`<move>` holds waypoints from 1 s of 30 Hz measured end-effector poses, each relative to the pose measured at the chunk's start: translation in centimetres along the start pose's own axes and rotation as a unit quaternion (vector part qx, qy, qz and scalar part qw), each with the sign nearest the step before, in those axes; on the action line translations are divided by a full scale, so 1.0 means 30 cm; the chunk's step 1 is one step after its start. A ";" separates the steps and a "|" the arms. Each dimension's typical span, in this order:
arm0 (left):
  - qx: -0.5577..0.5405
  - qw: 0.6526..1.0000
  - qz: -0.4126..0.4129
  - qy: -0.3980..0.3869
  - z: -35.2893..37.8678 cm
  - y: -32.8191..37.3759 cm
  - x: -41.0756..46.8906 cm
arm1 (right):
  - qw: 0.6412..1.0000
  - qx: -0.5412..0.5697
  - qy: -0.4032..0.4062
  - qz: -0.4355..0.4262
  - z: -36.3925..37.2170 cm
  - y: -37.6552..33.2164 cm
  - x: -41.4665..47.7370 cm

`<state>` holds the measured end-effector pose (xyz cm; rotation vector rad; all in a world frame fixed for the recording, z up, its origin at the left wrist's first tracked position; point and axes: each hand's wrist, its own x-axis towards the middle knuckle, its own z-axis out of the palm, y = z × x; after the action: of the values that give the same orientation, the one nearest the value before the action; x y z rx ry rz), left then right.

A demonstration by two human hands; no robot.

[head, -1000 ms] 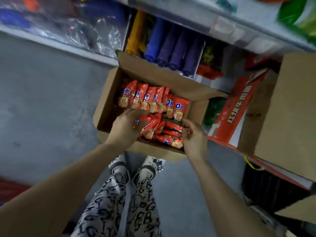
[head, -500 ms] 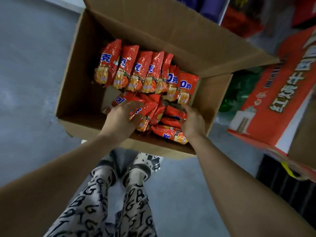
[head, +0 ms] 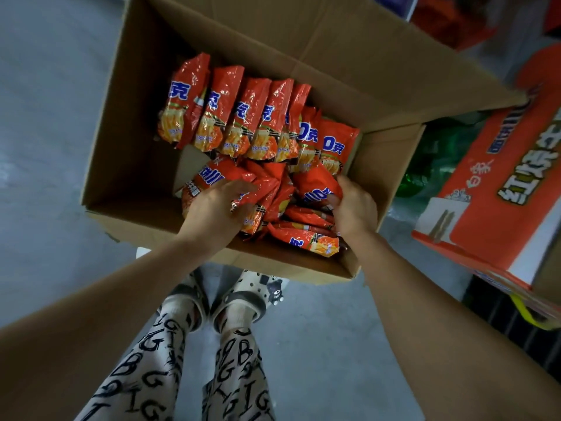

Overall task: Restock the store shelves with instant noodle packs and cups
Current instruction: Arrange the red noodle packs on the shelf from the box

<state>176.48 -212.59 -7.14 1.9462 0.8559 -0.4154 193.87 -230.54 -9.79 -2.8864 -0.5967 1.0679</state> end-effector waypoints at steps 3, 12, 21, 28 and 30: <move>-0.010 1.000 -0.002 -0.003 -0.033 0.038 -0.020 | 1.000 0.001 0.016 -0.001 -0.063 -0.015 -0.036; -0.058 0.998 -0.013 -0.005 -0.224 0.248 -0.106 | 0.985 0.162 0.023 0.050 -0.385 -0.171 -0.209; -0.236 0.968 -0.086 -0.028 -0.397 0.289 -0.154 | 0.848 0.491 -0.152 0.128 -0.454 -0.303 -0.263; -0.360 0.925 -0.121 0.015 -0.364 0.201 -0.104 | 0.850 0.493 -0.164 0.082 -0.388 -0.302 -0.202; -0.338 0.933 -0.119 0.033 -0.333 0.172 -0.091 | 0.867 0.477 -0.109 0.096 -0.354 -0.274 -0.178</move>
<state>177.65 -206.69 2.74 1.2285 1.1084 -0.1564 193.96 -223.47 2.84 -1.9779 0.2175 1.2386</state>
